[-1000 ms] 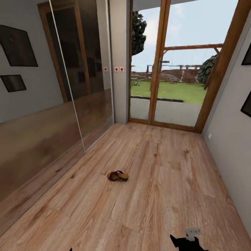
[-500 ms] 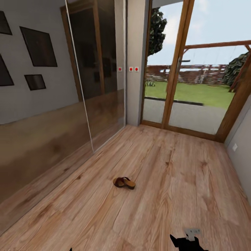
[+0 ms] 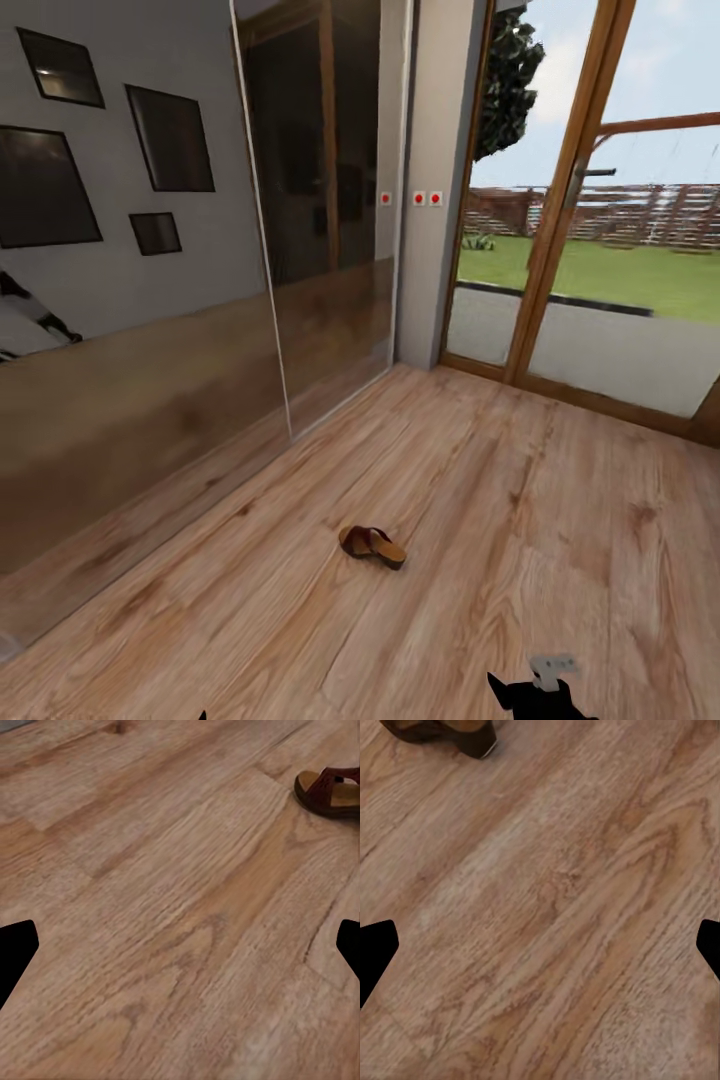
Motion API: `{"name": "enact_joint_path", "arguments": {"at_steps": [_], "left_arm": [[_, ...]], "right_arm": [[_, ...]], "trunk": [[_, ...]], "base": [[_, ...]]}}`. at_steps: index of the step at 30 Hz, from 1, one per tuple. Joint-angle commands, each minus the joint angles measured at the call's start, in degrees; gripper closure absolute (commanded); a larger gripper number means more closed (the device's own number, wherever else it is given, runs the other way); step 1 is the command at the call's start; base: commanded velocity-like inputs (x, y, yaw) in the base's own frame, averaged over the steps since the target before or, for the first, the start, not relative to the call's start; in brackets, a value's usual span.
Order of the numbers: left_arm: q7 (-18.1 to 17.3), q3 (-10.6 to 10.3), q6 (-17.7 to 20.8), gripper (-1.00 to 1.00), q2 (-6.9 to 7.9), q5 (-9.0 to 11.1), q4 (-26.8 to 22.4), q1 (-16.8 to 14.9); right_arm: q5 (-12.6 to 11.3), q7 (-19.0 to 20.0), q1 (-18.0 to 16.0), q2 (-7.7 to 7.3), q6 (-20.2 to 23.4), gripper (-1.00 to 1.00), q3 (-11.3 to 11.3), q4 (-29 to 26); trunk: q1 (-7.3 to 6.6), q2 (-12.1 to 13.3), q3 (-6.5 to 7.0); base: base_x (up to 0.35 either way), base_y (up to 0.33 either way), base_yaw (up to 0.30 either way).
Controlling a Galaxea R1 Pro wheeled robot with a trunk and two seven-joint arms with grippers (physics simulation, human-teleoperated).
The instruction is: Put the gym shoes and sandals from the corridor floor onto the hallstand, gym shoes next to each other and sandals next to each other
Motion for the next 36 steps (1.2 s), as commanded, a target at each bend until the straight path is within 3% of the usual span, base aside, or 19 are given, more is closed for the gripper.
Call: {"name": "enact_joint_path", "arguments": {"at_steps": [1, 22, 36], "left_arm": [[-0.59, 0.31, 0.02, -1.0, 0.01, 0.29, 0.06, -0.06], [-0.5, 0.31, -0.01, -1.0, 0.03, 0.56, 0.06, -0.06], [-0.5, 0.31, -0.01, -1.0, 0.03, 0.57, 0.06, -0.06]], "right_arm": [[-0.45, 0.44, -0.01, -0.02, -0.04, -1.0, -0.09, 0.06], [-0.44, 0.44, -0.01, 0.0, -0.04, -1.0, -0.09, 0.07], [-0.45, 0.44, -0.01, -0.02, -0.04, -1.0, -0.09, 0.07]], "trunk": [[0.01, -0.02, -0.05], [0.01, -0.02, -0.05], [0.01, -0.02, -0.05]], "base": [[0.149, -0.242, 0.277], [0.17, -0.239, 0.277], [0.055, -0.037, 0.277]]}}
